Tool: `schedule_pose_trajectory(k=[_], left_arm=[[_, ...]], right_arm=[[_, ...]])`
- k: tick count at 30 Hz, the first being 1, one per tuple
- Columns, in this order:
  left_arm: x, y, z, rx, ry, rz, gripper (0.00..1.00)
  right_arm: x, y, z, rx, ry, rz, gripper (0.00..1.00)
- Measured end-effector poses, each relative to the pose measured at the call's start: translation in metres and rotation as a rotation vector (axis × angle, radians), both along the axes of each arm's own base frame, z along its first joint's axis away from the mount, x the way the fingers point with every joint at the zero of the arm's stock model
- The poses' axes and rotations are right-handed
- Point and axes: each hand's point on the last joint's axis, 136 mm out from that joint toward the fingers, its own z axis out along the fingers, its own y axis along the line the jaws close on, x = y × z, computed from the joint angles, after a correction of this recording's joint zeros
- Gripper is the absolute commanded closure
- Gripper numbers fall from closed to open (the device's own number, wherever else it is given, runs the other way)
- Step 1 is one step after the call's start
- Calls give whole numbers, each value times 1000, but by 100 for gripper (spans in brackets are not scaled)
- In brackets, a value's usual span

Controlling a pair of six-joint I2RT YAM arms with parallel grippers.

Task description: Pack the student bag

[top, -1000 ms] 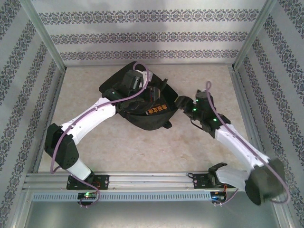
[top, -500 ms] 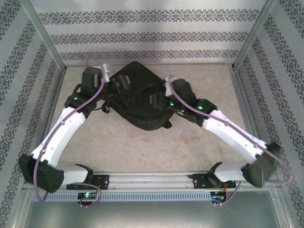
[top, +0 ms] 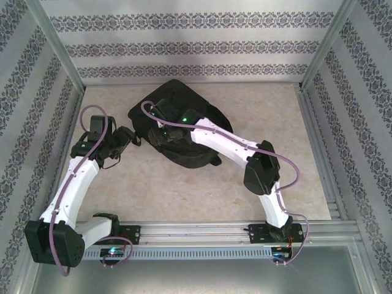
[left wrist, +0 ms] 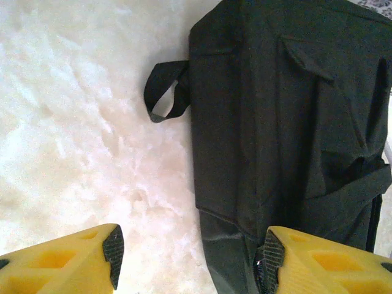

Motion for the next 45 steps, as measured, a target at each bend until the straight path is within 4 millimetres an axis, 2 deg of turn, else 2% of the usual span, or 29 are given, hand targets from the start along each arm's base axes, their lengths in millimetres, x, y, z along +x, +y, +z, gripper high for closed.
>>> schedule_pose_trajectory(k=[5,8,17,22,26,29,33,36,39,45], left_arm=[[-10,6,-18,-42,40,52,38],[-13,7,-27,-63,63,66,39],[-6,7,-28,-115,29,72,40],[-7,3,-35,-137,32,64,40],[-3,2,-32,-144,13,57,39],[2,1,-34,-152,11,54,38],[7,0,-43,-157,36,59,36],[12,-1,-53,-171,62,65,34],[21,-3,-60,-190,78,66,32],[44,-13,-66,-211,75,44,28]], right_arm=[[9,5,-13,-22,29,-61,55],[7,9,-16,-22,37,-65,58],[-8,21,-16,-24,34,-41,59],[-3,28,-15,-14,23,-42,59],[3,33,-23,-19,24,-46,62],[6,34,-31,-30,28,-44,72],[5,33,-35,-44,27,-33,100],[3,30,-38,-42,19,-23,100],[-6,19,-39,-48,17,-16,100],[-10,3,-14,13,-30,-16,100]])
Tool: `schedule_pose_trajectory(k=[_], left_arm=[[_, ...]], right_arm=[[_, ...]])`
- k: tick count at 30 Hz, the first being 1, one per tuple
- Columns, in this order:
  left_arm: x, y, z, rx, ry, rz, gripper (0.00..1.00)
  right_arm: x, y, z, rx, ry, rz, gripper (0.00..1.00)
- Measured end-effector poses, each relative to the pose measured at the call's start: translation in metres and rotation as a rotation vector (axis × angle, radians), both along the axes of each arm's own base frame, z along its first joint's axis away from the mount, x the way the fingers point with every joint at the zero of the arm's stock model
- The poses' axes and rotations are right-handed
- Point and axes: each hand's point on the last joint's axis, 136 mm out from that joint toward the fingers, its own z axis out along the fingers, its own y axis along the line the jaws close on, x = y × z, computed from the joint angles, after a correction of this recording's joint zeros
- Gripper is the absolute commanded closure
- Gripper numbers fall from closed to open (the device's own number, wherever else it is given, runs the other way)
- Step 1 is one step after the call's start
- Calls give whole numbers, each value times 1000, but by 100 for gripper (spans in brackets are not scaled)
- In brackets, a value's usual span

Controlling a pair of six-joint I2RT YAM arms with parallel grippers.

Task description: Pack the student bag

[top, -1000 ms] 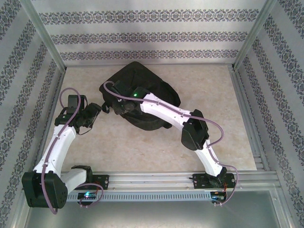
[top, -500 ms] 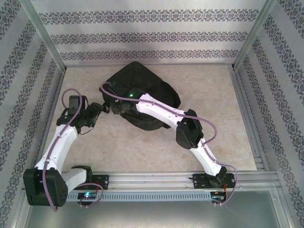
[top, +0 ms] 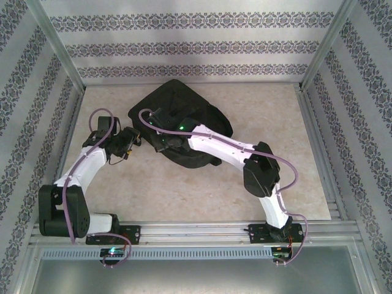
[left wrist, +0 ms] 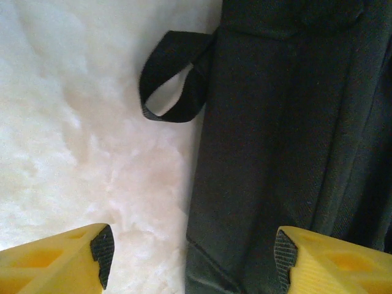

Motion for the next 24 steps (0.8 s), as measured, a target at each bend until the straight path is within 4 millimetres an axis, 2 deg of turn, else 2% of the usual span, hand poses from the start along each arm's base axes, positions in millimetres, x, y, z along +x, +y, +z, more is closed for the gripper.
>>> schedule_pose_trajectory(k=[2,6,12,15,19,24], left_arm=[[6,-7,0,-5,-12,-21,26],[17,-18,4,-10,-44,-50,26],[40,-28,11,-13,-86,-76,32],[47,-34,5,-17,-88,-93,45],[54,-39,-2,-20,-86,-108,68],[69,-44,7,-10,-113,-137,100]], right_arm=[[0,-5,6,21,-14,-1,100],[0,-10,4,36,-20,7,100],[-3,-7,-2,55,-14,28,100],[-2,-4,-1,70,-17,34,100],[-4,-3,-5,74,-14,44,100],[-9,-10,-11,51,-22,68,100]])
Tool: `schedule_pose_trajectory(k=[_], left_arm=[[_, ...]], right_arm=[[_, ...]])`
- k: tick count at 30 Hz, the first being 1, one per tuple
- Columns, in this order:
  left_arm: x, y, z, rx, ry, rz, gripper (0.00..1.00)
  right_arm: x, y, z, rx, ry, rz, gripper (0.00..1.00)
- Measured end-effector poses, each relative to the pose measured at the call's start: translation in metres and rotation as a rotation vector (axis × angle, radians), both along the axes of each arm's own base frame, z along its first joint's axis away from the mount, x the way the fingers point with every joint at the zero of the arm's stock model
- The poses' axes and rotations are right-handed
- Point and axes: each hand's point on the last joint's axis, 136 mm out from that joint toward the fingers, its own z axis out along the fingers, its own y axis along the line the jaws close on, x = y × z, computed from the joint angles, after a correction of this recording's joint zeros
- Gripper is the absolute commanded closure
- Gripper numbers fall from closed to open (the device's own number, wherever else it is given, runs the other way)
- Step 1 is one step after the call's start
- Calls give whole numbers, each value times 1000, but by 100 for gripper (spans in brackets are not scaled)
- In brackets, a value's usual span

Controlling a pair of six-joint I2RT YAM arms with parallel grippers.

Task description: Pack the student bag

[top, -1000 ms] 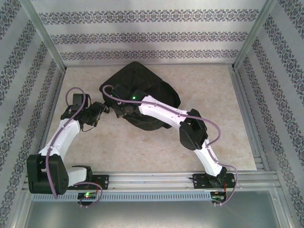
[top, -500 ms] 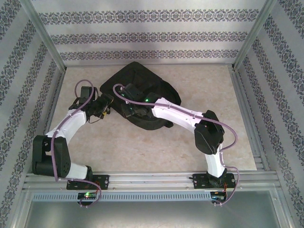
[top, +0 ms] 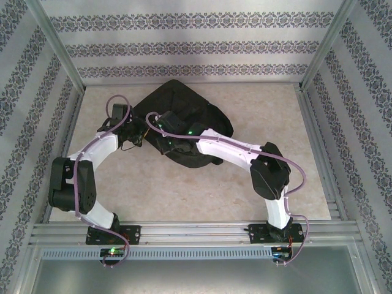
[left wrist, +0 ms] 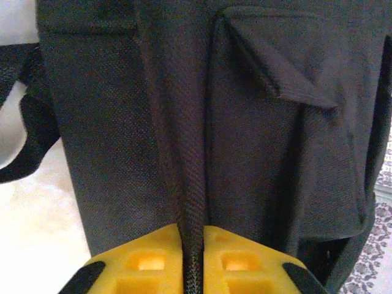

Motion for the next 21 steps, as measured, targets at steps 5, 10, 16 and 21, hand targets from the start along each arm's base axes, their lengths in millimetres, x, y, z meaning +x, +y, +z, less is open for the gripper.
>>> schedule_pose_trajectory(k=[5,10,16,21], left_arm=[[5,1,0,23,10,-9,100],[4,2,0,38,16,-18,100],[2,-2,1,55,24,-37,100],[0,-2,2,65,36,-50,100]], right_arm=[[-9,-13,-1,-11,-15,16,100],[-19,-29,-5,-21,-31,23,100],[-30,-44,-2,-13,-53,25,100],[-36,-56,7,5,-78,22,100]])
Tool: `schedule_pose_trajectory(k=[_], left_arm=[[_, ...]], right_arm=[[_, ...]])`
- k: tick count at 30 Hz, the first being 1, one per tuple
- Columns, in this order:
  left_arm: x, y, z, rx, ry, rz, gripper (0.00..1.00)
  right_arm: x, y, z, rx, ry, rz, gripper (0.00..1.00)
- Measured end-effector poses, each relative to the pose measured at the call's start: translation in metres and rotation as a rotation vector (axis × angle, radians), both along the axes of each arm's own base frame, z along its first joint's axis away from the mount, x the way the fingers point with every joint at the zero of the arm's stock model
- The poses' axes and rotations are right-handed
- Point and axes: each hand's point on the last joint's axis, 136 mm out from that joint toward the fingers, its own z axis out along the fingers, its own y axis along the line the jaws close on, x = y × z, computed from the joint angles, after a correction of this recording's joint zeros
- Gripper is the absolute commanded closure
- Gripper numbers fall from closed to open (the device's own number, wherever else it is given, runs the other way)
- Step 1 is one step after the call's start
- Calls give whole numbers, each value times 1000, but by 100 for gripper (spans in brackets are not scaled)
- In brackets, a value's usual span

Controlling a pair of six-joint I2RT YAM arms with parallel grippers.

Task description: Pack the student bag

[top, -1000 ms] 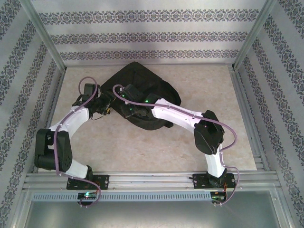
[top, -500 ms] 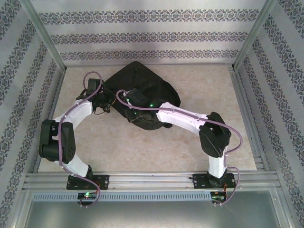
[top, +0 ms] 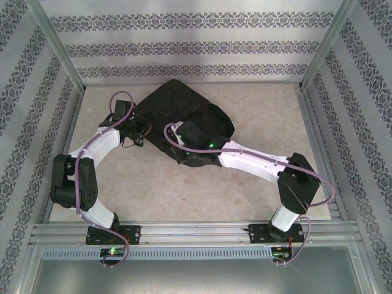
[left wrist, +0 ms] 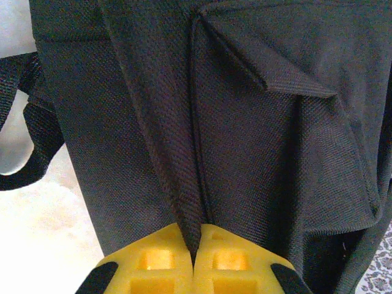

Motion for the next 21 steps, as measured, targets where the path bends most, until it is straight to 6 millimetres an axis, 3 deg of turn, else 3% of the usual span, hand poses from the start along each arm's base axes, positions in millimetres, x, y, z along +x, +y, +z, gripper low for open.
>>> schedule_pose_trajectory(k=[8,13,14,15,16,21], left_arm=[[3,9,-2,57,3,10,100],[3,11,-4,68,5,15,100],[3,10,-4,67,5,15,100],[3,10,-5,63,5,16,100],[3,10,-6,62,5,16,100],[1,10,-5,56,-1,17,100]], right_arm=[[-18,-23,13,-4,-3,7,100],[-24,-24,24,22,-3,22,100],[-25,-24,23,20,3,24,88],[-26,-25,22,17,16,24,61],[-27,-25,21,16,31,20,51],[-15,-17,31,65,148,-33,49]])
